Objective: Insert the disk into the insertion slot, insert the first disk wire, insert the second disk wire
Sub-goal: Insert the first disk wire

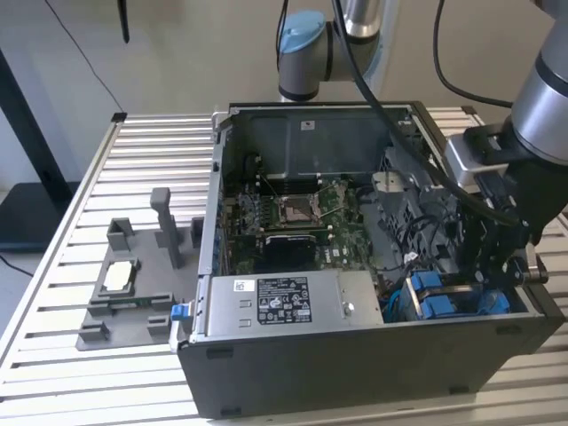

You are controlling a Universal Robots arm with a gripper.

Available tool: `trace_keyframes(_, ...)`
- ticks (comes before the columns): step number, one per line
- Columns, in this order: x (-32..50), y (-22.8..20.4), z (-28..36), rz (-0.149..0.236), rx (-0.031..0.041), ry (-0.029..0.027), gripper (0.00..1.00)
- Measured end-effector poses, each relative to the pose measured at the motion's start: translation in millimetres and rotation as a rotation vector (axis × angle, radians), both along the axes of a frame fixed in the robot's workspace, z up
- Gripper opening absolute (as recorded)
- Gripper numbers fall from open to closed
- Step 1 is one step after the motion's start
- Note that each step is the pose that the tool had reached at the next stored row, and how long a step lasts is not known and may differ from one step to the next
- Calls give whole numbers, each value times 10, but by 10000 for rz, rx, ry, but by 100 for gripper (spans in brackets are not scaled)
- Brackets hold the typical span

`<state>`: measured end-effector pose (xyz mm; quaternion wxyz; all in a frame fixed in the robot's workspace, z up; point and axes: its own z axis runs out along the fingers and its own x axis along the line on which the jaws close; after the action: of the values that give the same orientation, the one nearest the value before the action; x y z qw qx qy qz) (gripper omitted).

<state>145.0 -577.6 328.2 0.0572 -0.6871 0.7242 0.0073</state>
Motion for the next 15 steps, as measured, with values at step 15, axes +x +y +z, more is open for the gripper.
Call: trace_keyframes(15, -1, 46, 336, -39, -74, 0, 33)
